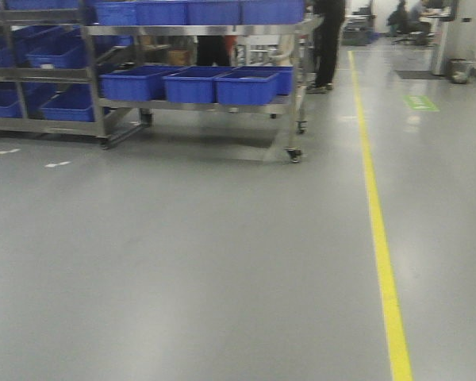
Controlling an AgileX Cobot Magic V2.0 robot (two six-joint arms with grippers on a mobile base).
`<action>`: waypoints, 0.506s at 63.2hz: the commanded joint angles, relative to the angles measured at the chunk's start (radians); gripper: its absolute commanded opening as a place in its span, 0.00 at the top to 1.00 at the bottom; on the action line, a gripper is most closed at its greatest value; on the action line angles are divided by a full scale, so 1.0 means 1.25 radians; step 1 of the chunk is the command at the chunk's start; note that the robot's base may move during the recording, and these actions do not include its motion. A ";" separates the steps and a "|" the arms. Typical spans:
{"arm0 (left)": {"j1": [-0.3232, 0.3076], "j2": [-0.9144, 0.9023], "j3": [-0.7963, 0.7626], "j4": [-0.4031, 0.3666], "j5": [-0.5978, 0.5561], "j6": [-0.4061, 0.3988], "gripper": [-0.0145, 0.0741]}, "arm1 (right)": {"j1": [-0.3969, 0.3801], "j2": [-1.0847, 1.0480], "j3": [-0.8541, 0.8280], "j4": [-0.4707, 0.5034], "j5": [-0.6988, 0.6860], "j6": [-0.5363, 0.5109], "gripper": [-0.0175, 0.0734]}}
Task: Pick and sort blue part to right shelf
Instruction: 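Drive the base away from the table holding both parts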
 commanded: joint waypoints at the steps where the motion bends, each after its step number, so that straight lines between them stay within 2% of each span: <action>1: 0.001 0.006 -0.023 -0.005 -0.070 -0.002 0.54 | -0.005 0.005 -0.026 -0.008 -0.075 -0.006 0.37; 32: 0.001 0.006 -0.023 -0.005 -0.070 -0.002 0.54 | -0.005 0.005 -0.026 -0.008 -0.075 -0.006 0.37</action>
